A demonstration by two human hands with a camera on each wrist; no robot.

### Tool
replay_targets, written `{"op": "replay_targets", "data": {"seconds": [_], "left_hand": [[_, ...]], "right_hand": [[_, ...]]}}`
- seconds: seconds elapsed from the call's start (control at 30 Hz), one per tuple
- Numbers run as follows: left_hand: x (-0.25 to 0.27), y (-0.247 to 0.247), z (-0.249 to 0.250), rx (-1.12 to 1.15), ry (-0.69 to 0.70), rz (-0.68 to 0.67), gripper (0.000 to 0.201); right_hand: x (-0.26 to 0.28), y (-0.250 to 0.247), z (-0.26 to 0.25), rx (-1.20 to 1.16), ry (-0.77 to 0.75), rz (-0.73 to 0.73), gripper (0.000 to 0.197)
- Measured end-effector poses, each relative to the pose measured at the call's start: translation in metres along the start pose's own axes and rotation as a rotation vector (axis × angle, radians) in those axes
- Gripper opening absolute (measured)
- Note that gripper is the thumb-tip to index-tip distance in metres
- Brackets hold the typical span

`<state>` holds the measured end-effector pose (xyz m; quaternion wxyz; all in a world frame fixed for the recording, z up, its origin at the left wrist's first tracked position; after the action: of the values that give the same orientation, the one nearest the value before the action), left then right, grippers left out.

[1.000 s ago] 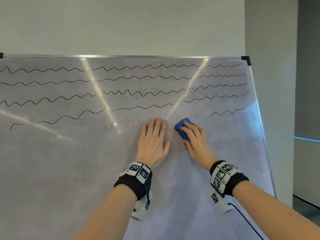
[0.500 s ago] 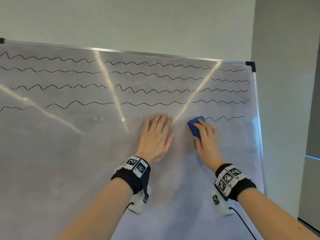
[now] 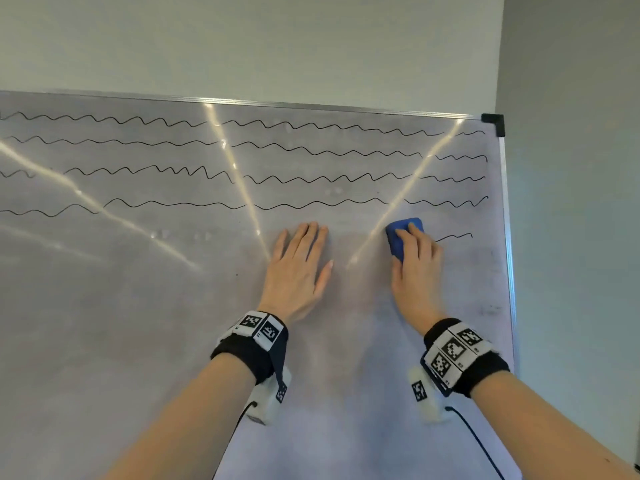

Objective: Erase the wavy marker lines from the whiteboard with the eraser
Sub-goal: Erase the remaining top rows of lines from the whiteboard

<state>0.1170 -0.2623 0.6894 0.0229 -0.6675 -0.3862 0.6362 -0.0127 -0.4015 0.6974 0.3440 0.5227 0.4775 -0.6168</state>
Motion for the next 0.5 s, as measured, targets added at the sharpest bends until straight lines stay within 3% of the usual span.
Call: {"op": "replay_targets", "data": {"seconds": [0.07, 0.17, 0.2, 0.33, 0.4, 0.5], "left_hand": [[0.000, 0.000, 0.001, -0.007, -0.005, 0.001, 0.061], [-0.001, 0.000, 0.003, -0.012, -0.006, 0.014, 0.061], [0.000, -0.001, 0.003, -0.013, -0.008, 0.019, 0.061], [0.001, -0.003, 0.004, -0.016, -0.014, 0.034, 0.061], [0.001, -0.003, 0.006, -0.011, -0.021, 0.046, 0.061], [0.000, -0.006, 0.007, -0.012, -0.043, 0.061, 0.060]], "right_hand": [[0.015, 0.013, -0.028, 0.024, -0.143, -0.050, 0.045], [0.033, 0.028, -0.041, 0.046, -0.381, -0.225, 0.066], [0.025, 0.024, -0.029, 0.044, -0.359, -0.214, 0.068], [-0.010, 0.000, 0.019, -0.033, 0.012, -0.050, 0.049], [0.005, 0.008, -0.002, 0.004, -0.056, -0.054, 0.048], [0.044, 0.029, -0.036, 0.047, -0.338, -0.216, 0.064]]}}
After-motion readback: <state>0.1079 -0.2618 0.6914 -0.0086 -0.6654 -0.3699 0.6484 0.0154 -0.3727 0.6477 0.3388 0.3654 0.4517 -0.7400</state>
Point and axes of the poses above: each hand's wrist, its own x-axis away from the middle knuckle, its own y-axis out of the palm, z = x × y, the point moved 9 cm from there along -x, towards the middle knuckle, and after that the axes turned 6 degrees about -z, right-handed, at the moved point
